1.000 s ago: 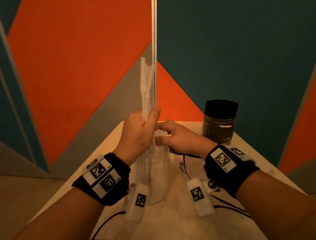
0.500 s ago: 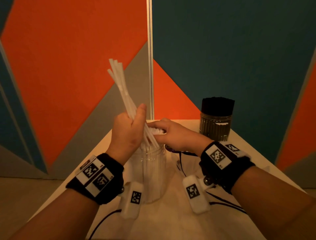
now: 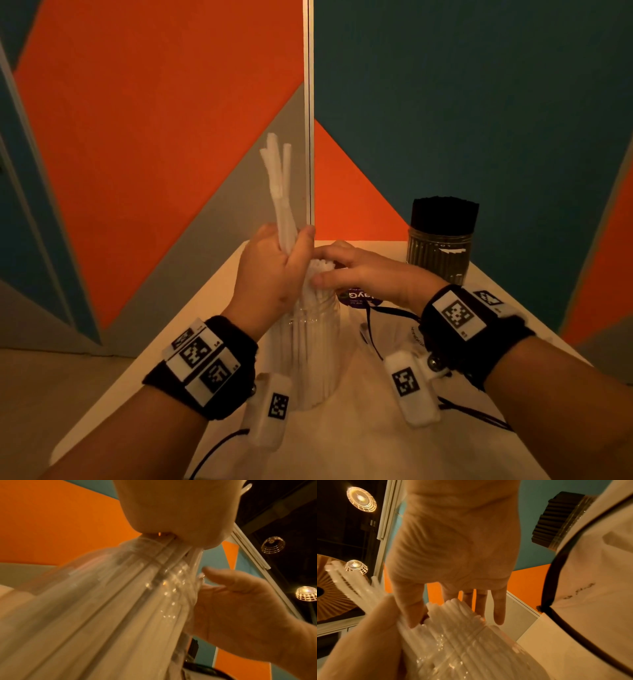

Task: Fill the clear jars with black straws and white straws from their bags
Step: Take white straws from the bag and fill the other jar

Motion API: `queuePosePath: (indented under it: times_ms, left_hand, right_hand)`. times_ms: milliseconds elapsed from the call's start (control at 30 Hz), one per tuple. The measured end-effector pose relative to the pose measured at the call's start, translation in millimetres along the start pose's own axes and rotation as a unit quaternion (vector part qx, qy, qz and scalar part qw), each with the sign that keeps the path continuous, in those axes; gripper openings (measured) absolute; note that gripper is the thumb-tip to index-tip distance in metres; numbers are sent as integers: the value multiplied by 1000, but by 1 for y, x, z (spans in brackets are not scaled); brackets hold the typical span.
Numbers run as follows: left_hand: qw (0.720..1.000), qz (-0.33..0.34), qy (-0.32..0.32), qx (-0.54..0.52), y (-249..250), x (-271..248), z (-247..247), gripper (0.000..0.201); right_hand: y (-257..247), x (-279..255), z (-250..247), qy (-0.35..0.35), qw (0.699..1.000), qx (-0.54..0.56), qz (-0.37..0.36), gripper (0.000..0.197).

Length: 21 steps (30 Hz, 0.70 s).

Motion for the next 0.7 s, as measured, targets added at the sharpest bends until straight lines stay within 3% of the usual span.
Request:
queuePosePath:
  times_ms: [100, 233, 367, 600, 700]
  left_hand:
    - [994, 43, -40, 88, 0, -9, 9, 32]
    - [988, 46, -27, 143, -3, -15, 8, 21]
    - [974, 21, -31, 224, -10, -22, 9, 32]
    - [992, -66, -54, 98, -21, -11, 2, 37]
    - [996, -74, -43, 7, -16, 7, -1, 42]
  right_hand:
    - [0, -1, 0, 33, 998, -57, -12, 63]
    - [0, -1, 2, 63, 997, -38, -13, 58]
    - [1, -2, 2, 69, 997, -40, -8, 60]
    - [3, -3, 1, 80, 996, -46, 0, 64]
    - [4, -3, 1, 73, 995, -62, 9, 71]
Point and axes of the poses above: each hand's wrist, its own x-axis towards the middle knuckle, its own z-axis out of the palm, y = z × x, the point moved 6 cm from there along x, towards the middle knuckle, and after that the axes turned 9 degrees about -x, right-handed, at the moved point
